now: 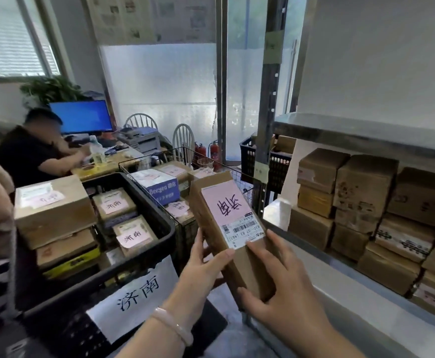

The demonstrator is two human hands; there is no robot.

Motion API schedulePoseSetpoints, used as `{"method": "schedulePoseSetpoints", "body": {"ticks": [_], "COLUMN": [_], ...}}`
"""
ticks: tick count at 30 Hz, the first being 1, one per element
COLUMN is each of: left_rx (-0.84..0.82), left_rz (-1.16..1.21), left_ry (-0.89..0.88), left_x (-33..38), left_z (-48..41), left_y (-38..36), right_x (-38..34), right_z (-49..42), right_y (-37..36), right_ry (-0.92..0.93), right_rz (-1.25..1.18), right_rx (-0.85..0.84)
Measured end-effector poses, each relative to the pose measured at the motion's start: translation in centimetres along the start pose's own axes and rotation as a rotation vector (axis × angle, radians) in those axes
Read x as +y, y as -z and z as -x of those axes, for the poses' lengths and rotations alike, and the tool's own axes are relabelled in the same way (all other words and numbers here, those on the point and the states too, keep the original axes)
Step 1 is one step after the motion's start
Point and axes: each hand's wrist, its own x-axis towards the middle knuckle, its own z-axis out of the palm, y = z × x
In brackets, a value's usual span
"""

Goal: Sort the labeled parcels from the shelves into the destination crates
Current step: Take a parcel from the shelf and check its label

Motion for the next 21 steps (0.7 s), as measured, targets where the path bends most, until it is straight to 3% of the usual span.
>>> {"method": "schedulePoseSetpoints", "body": {"ticks": [6,10,12,15,17,19,21], "left_rx": [0.246,0.316,0.41,0.528,0.567,0.601,0.64], "left_rz": [0.109,0.197,0.302,0.515,0.609,0.622,0.596], "left_ry": [-0.129,-0.136,-0.177,-0.219,-0.25,-0.277,-0.284], "left_x": [5.7,9.1,9.7,9.7,9.3,8.8,8.4], "left_z": [-4.5,-7.6,-9.2,-11.4,-12.8,-14.2,-15.2], "left_y": [5.7,8.1,8.4,8.2,7.7,7.1,6.8], "right_x": [1.9,2.9,2.9,2.5,2.1,1.8,1.6], "right_z": [-8.9,-16.0,-19.2,-22.8,-24.7,-26.4,-28.6], "right_y": [0.7,1.1,0.1,-2.3,-4.7,-7.2,-8.7], "right_ry": [0.336,0.508,0.416,0.028,-0.23,-0.337,-0.379], "right_rz": [-0.049,-0.04,-0.122,-0.586,-0.959,-1.349,-1.571], "right_rx": [-0.175,-0.138,-0.041,0.064,-0.109,-0.316,-0.308]}}
